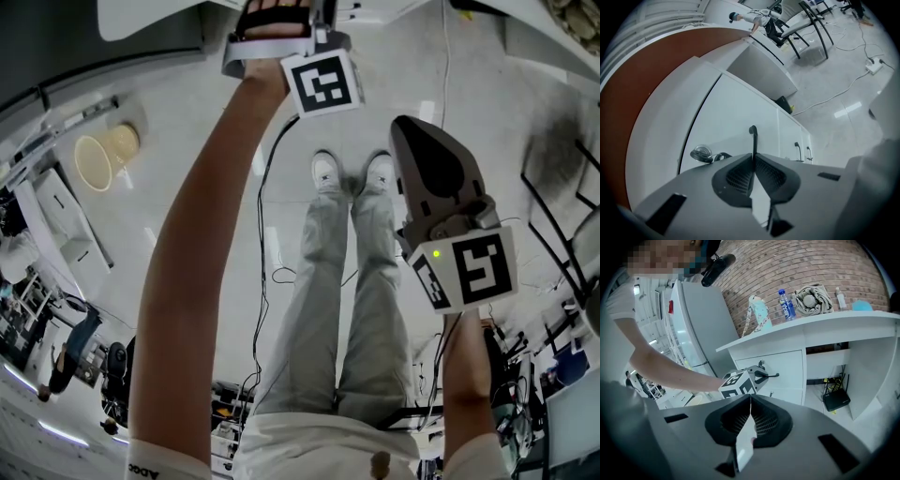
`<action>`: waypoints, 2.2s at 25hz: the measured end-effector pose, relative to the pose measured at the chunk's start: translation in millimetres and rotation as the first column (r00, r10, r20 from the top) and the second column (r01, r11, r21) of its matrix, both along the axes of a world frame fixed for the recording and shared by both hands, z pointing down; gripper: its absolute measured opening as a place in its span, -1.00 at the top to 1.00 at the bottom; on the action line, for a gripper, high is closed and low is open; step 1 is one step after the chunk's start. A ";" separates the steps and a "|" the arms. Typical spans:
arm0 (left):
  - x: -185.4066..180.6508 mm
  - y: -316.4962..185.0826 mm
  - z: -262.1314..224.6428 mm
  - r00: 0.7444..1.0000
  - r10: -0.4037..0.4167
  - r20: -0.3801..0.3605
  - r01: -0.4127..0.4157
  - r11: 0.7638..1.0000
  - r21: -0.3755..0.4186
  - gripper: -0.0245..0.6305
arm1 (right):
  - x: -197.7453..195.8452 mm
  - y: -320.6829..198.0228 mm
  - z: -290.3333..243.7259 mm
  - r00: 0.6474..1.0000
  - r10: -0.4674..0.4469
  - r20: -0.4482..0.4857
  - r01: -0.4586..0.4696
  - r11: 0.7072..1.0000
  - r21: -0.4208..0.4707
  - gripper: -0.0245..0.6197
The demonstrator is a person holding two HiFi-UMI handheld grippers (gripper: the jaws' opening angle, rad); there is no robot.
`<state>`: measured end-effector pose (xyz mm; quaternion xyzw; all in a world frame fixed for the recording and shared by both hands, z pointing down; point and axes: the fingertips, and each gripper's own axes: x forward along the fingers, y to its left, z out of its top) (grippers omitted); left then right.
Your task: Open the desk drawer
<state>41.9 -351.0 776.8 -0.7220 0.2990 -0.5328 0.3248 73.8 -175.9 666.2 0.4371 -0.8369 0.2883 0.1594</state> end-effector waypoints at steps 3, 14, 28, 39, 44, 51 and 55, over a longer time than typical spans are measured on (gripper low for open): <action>-1.4 0.7 -0.9 0.999 -0.031 -0.014 0.031 0.999 -0.016 0.85 | -2.1 6.3 -1.9 1.000 0.000 0.000 0.000 1.000 0.003 0.84; -1.4 0.0 -3.8 0.995 -0.082 -0.055 0.079 0.995 -0.059 0.85 | -1.0 23.0 -3.6 1.000 -0.007 -0.005 0.007 1.000 0.003 0.84; -6.7 24.6 -2.8 0.993 -0.112 -0.031 0.111 0.992 -0.053 0.85 | 5.4 41.4 -7.3 1.000 -0.015 -0.007 0.015 1.000 0.017 0.84; -6.2 59.7 -1.2 0.990 -0.126 -0.062 0.119 0.987 -0.110 0.85 | -1.6 49.6 -14.8 0.999 -0.041 -0.007 0.042 0.999 0.017 0.84; -8.6 74.4 -2.4 0.986 -0.151 -0.070 0.140 0.981 -0.137 0.84 | -6.6 58.1 -17.7 0.999 -0.054 -0.007 0.054 0.998 0.022 0.84; -11.5 91.6 -1.2 0.982 -0.175 -0.073 0.161 0.972 -0.170 0.84 | -5.8 56.9 -27.7 0.998 -0.064 -0.014 0.065 0.997 0.034 0.84; -13.5 101.1 0.3 0.983 -0.174 -0.052 0.163 0.972 -0.169 0.84 | -4.1 53.7 -34.1 0.998 -0.064 -0.017 0.065 0.997 0.039 0.84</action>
